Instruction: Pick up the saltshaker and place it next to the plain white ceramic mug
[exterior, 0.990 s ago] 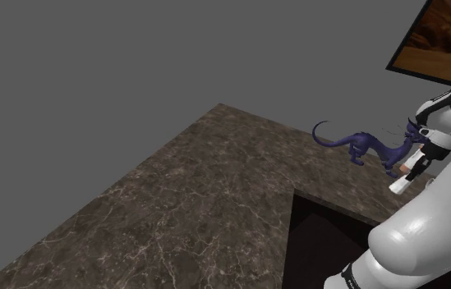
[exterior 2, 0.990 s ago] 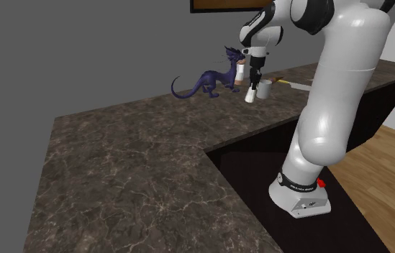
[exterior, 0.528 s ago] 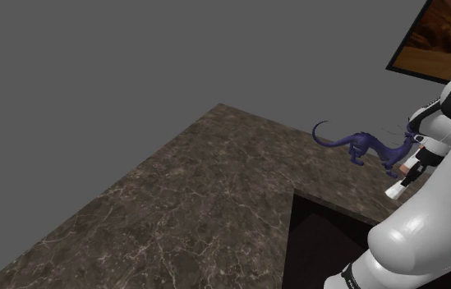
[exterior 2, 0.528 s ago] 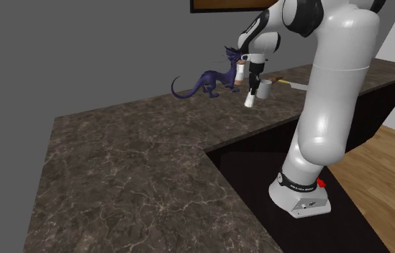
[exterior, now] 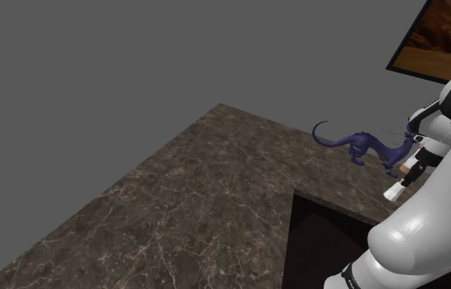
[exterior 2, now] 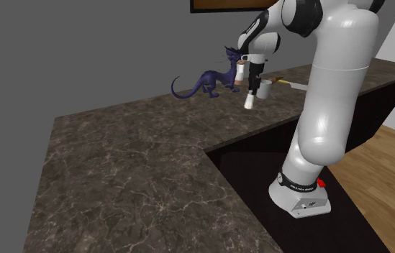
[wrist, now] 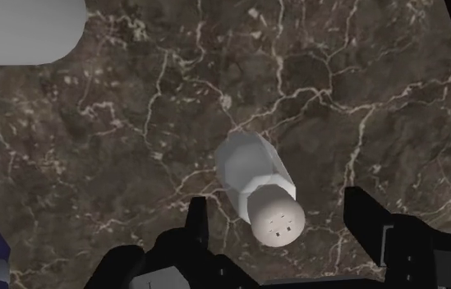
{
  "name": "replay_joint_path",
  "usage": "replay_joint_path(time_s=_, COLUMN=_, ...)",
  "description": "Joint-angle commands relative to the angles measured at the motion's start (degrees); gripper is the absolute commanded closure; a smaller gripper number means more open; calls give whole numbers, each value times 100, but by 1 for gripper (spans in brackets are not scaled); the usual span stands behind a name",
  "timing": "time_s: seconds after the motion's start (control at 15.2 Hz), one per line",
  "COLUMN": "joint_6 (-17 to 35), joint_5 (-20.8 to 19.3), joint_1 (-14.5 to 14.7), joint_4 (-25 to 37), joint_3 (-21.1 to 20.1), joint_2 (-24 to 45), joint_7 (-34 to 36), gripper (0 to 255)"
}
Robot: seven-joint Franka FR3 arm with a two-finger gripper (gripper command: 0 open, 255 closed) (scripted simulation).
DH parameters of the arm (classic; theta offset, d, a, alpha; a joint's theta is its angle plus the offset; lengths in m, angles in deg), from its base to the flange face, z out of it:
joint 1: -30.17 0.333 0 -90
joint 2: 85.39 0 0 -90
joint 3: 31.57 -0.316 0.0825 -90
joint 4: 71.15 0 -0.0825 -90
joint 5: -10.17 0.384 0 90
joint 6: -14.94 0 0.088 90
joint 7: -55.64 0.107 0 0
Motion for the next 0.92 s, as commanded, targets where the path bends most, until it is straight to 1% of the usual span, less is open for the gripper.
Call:
replay_joint_path(time_s=0.0, joint_6=0, joint_5=0, joint_1=0, joint_4=0, joint_3=0, joint_2=0, joint_7=0, gripper=0)
replay_joint_path(time_s=0.2, joint_6=0, joint_5=0, joint_1=0, joint_4=0, joint_3=0, joint_2=0, joint_7=0, gripper=0)
replay_joint_path(time_s=0.46, joint_6=-671, joint_5=-456, joint_1=140, joint_4=469, joint_3=100, joint_2=-436, joint_7=327, gripper=0)
replay_joint_path(time_s=0.86, joint_6=-671, joint_5=-457, joint_1=131, joint_4=469, joint_3=91, joint_2=-437, joint_7=328, gripper=0)
